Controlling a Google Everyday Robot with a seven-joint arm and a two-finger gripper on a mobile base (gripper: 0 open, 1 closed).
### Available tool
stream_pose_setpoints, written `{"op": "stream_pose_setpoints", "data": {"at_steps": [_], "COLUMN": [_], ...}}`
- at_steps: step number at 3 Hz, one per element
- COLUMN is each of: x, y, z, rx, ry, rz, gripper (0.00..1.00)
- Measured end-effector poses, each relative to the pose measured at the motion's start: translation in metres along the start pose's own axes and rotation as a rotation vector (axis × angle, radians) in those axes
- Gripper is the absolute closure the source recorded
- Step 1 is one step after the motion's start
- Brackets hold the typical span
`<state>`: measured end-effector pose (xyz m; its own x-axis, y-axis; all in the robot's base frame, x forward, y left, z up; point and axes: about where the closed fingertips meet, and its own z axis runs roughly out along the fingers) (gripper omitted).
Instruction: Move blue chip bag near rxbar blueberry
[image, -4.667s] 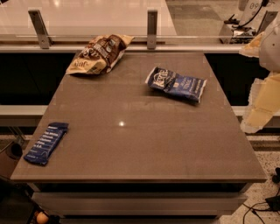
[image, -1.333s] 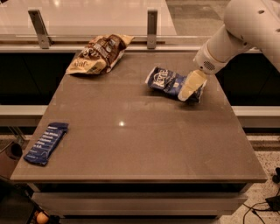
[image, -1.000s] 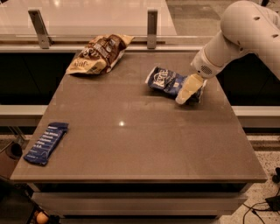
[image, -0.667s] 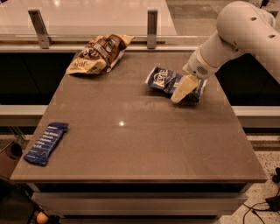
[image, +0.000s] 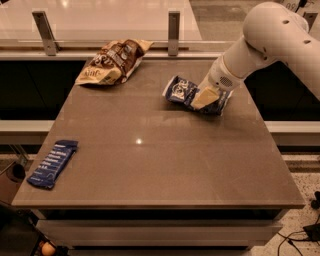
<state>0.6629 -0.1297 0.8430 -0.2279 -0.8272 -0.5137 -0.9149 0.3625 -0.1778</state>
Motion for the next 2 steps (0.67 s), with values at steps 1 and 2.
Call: {"op": "stream_pose_setpoints", "data": {"at_steps": [1,2], "x": [-0.0005,-0.0008], "y": [0.001,0.0019], "z": [0.0024,0.0048], "rx": [-0.004,-0.009], "ry": [0.0,0.001], "rz": [-0.001,-0.002], "gripper": [0.85,1.0]}}
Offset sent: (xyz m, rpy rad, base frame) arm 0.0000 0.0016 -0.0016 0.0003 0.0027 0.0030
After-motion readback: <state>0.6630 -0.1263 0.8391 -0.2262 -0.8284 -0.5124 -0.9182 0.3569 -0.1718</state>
